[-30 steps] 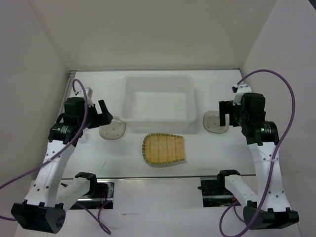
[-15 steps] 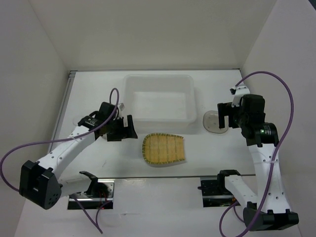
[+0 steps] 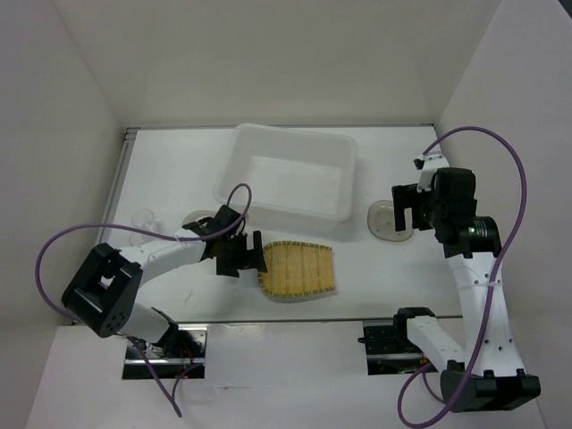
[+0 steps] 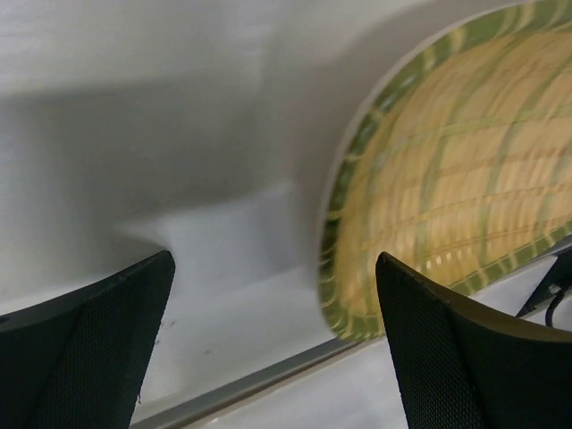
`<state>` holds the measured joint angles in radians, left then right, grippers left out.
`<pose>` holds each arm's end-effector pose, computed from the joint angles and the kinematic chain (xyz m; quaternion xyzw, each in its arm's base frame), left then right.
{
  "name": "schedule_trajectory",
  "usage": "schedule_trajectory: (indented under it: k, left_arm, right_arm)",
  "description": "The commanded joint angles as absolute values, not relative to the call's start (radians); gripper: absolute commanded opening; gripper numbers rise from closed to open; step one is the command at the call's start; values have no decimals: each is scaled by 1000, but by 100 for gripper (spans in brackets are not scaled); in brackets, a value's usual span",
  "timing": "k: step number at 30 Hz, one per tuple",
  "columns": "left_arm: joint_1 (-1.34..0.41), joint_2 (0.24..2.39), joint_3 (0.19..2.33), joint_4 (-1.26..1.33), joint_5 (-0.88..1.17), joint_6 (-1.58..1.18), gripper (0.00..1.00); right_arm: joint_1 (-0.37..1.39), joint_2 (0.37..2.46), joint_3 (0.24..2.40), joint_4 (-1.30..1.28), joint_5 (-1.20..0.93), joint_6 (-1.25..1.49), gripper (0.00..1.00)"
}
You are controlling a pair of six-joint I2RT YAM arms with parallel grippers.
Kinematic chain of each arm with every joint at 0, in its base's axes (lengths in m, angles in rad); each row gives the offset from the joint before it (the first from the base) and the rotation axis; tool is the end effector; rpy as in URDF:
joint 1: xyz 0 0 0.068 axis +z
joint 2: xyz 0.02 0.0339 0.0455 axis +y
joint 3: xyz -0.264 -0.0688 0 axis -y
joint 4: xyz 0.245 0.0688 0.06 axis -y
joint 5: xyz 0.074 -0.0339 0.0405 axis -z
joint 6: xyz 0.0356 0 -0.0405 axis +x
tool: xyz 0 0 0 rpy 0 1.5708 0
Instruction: Place the mixed dishes into the plastic bin
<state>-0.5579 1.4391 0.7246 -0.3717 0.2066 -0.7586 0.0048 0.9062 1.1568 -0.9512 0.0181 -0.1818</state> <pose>0.2171 -0.1441 0.1637 -0.0721 0.9632 -0.2252 0.1276 0.1634 0.0001 0.3695 -0.0807 0.9032 -0.0454 0.4191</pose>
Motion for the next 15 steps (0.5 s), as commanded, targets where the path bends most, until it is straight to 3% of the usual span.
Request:
schedule_trajectory:
  k: [1, 12, 15]
  left_arm:
    - [-586, 1476, 735, -244, 193, -799, 100]
    - [-653, 1549, 738, -153, 227, -839, 100]
    - [-663, 1549, 719, -127, 245, -848, 91]
  right_arm:
    - [15, 922, 1155, -953, 15, -195, 100]
    - [25, 931, 1155, -953, 6, -195, 100]
    - [25, 931, 1155, -953, 6, -195, 100]
